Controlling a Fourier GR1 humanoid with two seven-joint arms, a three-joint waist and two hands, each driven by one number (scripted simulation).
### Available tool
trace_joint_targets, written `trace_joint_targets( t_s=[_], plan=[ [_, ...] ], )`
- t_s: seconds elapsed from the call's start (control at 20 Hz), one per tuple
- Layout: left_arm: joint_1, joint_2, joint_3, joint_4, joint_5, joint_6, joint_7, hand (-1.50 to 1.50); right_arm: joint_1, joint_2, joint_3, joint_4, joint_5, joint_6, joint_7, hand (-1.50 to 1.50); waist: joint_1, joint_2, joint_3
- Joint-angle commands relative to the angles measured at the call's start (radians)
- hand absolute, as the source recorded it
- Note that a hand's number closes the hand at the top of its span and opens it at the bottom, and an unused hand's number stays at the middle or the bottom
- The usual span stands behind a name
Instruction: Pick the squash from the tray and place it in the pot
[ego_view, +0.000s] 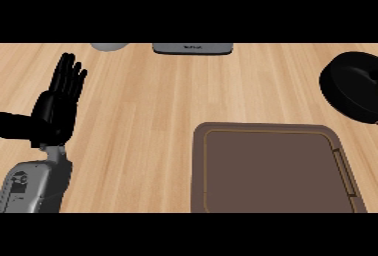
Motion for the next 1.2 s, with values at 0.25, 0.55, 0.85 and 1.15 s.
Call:
trace_joint_targets(
  t_s=[0.25, 0.55, 0.85, 1.15],
  plan=[
    [0.020, 0.014, 0.010, -0.037, 0.008, -0.016, 0.017, 0.00, -0.001, -0.044, -0.032, 0.042, -0.167, -0.154, -0.309, -1.50, 0.005, -0.003, -0.001],
    [0.003, 0.013, 0.022, -0.001, 0.010, -0.015, 0.015, 0.00, -0.058, -0.004, -0.073, -0.006, -0.272, -0.330, -0.326, -1.50, 0.003, -0.003, -0.001],
    [0.008, -0.012, 0.007, 0.022, -0.029, 0.013, -0.026, 0.00, 0.017, 0.074, -0.117, -0.178, -0.456, -0.440, -0.445, -1.50, -0.028, -0.012, -0.002],
    [0.046, 0.013, 0.034, 0.007, 0.000, -0.021, -0.015, 0.00, 0.217, 0.124, -0.097, -0.494, -0.616, -0.345, -0.518, -1.50, -0.050, -0.021, -0.004]
  ],
)
